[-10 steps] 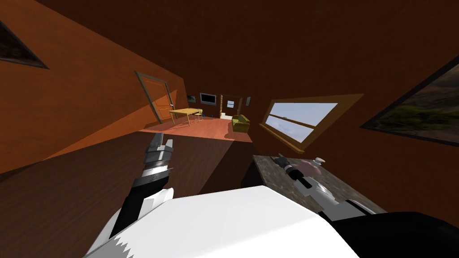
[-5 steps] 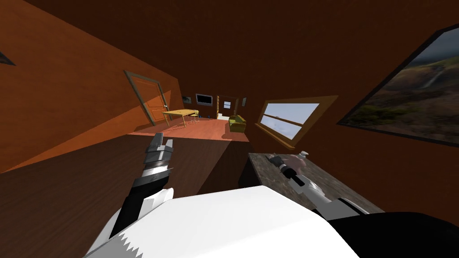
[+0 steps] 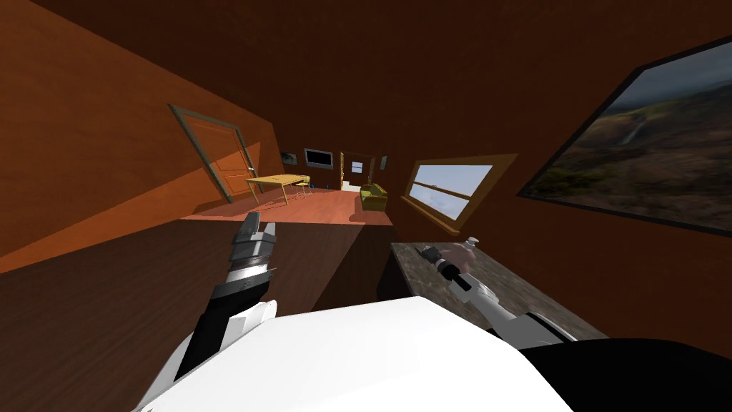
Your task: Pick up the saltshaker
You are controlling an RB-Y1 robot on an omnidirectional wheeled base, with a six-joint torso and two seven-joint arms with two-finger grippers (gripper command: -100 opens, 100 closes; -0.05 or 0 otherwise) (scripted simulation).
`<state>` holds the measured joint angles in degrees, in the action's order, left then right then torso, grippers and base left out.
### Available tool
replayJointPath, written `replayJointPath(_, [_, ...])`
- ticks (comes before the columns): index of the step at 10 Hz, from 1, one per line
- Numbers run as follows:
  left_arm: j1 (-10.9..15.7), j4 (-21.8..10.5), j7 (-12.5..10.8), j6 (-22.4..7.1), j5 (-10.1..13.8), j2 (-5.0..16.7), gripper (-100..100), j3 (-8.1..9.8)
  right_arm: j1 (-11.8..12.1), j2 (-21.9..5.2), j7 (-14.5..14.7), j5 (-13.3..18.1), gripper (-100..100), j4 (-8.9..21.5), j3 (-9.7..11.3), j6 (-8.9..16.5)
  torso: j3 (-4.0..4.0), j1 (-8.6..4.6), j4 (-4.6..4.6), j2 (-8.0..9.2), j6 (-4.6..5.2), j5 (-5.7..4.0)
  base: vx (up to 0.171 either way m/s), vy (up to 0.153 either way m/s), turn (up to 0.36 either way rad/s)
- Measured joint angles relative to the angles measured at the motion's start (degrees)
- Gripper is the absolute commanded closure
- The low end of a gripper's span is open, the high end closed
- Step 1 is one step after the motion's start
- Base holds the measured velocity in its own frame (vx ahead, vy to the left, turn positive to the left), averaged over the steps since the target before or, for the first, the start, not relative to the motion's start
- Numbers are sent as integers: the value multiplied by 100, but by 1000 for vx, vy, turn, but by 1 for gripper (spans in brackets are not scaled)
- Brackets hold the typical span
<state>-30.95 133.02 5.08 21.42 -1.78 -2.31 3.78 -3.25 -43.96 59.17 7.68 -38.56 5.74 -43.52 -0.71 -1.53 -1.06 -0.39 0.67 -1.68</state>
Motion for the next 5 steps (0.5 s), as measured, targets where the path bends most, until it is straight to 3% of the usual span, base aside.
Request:
replayJointPath(1, [0,0,0,0,0,0,0,0,-37,-4,-32,172,-100,45,9,-37,-4,2,-3,-5,-5,-4,11,-47,-400])
replayJointPath(2, [-2,0,0,0,0,0,0,1,-107,142,-169,344,-100,-137,-5,79,-8,-6,-5,-11,4,-6,21,-38,-192])
replayJointPath(3, [0,0,0,0,0,0,0,0,-224,253,-284,525,-100,-123,-5,108,-10,-5,-6,-16,-7,-7,17,-16,40])
replayJointPath(4, [0,0,0,0,0,0,0,0,-177,277,-342,696,-100,-288,-17,165,-9,0,-5,-13,-7,-5,7,-5,21])
replayJointPath(5, [0,0,0,0,0,0,0,0,-155,262,-377,858,-100,-359,-20,201,-7,4,-5,-10,-6,-4,18,-23,-321])
